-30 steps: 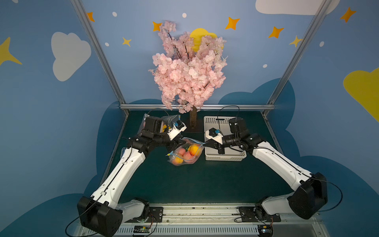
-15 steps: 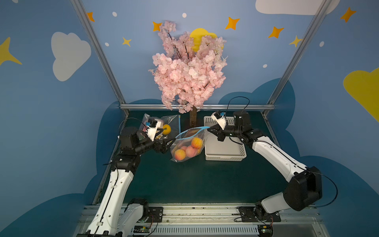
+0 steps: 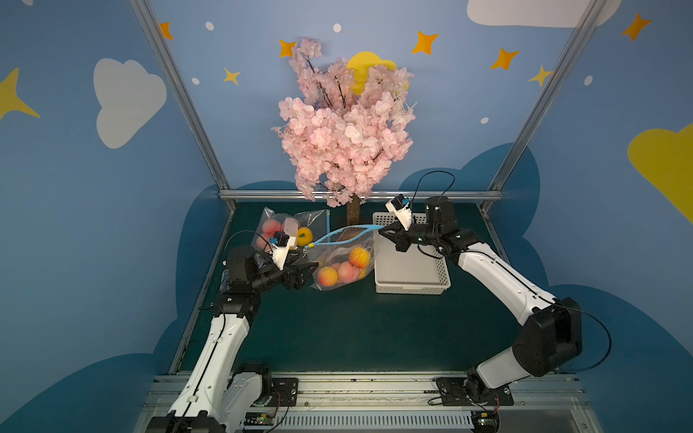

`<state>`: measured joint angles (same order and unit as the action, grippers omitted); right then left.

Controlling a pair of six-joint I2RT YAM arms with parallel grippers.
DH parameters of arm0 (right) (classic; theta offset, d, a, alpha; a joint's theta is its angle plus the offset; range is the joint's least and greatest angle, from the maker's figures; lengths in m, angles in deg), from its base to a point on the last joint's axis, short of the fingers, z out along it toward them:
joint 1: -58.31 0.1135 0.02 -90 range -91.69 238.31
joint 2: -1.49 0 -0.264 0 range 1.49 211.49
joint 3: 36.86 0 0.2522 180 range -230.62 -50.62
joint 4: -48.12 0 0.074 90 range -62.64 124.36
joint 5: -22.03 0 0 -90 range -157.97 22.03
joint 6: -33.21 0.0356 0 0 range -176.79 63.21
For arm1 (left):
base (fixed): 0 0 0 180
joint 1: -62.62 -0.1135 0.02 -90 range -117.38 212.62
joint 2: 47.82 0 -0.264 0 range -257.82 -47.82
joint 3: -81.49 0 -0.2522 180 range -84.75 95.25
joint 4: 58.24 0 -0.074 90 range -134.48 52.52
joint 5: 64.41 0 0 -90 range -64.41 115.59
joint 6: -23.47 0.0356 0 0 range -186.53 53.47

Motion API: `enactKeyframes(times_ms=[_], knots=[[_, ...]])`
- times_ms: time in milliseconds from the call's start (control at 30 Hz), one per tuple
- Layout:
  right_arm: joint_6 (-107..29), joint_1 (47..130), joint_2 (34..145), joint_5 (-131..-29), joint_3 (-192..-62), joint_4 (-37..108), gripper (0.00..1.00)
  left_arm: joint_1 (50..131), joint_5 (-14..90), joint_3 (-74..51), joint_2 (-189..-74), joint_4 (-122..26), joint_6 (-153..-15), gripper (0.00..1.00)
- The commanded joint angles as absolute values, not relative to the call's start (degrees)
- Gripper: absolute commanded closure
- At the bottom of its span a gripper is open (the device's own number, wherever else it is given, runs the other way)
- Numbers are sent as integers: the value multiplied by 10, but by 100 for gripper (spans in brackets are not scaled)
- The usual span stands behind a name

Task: Place the peach in a zip-top bag and seal the zipper
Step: Adjust the zipper food storage bag at the center of the board, then zip the zipper on the zipper food storage bag.

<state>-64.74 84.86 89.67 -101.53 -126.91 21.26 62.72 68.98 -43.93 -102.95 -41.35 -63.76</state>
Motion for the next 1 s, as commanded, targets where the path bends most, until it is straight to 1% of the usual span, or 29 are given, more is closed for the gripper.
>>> enactKeyframes(times_ms=[0,100,167,233,333,467,533,567,600,633,700,733,800,833,967], knots=[[-652,846,894,-1023,-1272,214,100,625,715,-410,-1062,-446,-640,28],[-652,845,891,-1028,-1264,223,100,624,731,-399,-1093,-472,-651,33],[-652,844,890,-1031,-1262,225,100,625,752,-396,-1105,-490,-651,38],[-652,843,890,-1032,-1262,224,100,625,771,-392,-1112,-496,-650,52],[-651,841,889,-1031,-1262,222,100,624,782,-395,-1104,-489,-639,69],[-656,837,886,-1027,-1261,219,100,624,783,-406,-1084,-487,-626,86],[-664,837,882,-1026,-1264,204,100,624,786,-405,-1075,-488,-623,96],[-670,838,880,-1030,-1268,191,100,624,790,-404,-1073,-487,-622,97],[-678,839,878,-1040,-1280,170,85,624,793,-402,-1070,-486,-621,97],[-687,844,877,-1049,-1295,146,67,624,799,-399,-1067,-482,-619,97],[-712,863,875,-1064,-1324,108,48,625,809,-394,-1065,-469,-604,97],[-733,876,873,-1055,-1335,96,41,627,809,-390,-1064,-455,-590,97],[-769,912,868,-1022,-1346,92,31,631,806,-381,-1063,-424,-562,97],[-783,933,868,-1005,-1351,94,29,635,803,-376,-1061,-407,-547,97],[-818,988,892,-995,-1387,97,27,640,798,-371,-1051,-384,-526,97]])
